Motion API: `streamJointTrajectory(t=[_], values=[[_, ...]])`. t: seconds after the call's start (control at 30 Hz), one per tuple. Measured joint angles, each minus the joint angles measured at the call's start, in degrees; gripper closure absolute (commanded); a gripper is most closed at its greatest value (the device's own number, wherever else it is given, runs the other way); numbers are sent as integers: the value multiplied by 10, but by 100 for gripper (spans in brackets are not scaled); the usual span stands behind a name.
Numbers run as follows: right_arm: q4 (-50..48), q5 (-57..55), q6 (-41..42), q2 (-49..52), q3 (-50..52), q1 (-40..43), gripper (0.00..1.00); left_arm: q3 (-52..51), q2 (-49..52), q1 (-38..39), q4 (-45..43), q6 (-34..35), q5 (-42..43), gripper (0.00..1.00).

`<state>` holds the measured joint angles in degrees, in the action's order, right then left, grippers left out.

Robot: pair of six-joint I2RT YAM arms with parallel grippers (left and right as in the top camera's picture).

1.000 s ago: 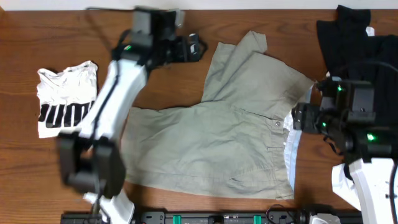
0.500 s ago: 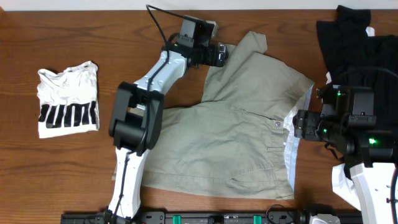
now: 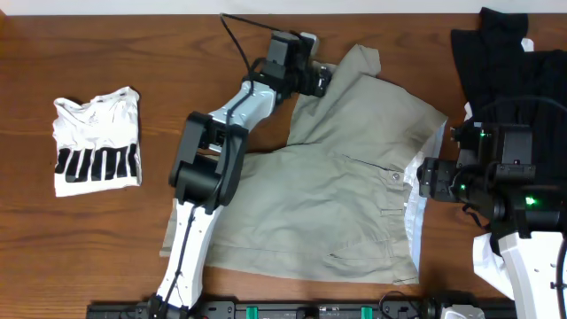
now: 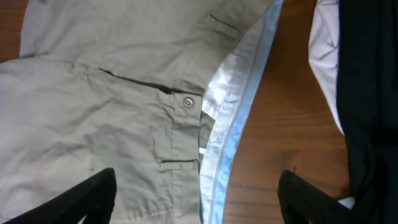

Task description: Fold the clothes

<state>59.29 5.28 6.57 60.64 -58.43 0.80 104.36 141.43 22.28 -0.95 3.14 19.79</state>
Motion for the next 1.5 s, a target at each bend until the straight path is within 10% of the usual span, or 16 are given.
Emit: streamJointTrajectory(t=[0.37,0.8,1.1,1.27,1.5], values=[[0,0,0,0,0,0,19,0,7,5,0,-2,-22,94],[-1,0,0,0,0,0,19,0,-56,-8,71,0,-38,94],[1,0,0,0,0,0,19,12,-275,-101,272,35,-225,93],[3,0,0,0,0,0,19,11,-280,-168,388,80,-288,28],[13,0,0,0,0,0,18,-44,-254,-193,440,112,-310,13]])
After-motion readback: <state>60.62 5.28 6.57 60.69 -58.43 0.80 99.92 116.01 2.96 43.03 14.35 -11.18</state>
